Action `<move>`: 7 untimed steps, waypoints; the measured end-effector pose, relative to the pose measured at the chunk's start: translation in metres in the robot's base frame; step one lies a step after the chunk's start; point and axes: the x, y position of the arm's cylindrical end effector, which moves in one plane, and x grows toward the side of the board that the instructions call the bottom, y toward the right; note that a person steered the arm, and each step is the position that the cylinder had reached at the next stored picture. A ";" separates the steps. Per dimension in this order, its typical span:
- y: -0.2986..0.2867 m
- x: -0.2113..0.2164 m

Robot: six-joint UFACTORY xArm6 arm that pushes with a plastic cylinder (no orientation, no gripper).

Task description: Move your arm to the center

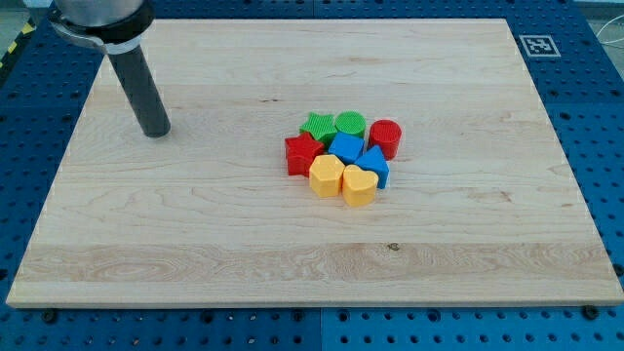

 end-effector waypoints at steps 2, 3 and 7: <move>0.008 0.023; 0.015 0.041; 0.060 0.084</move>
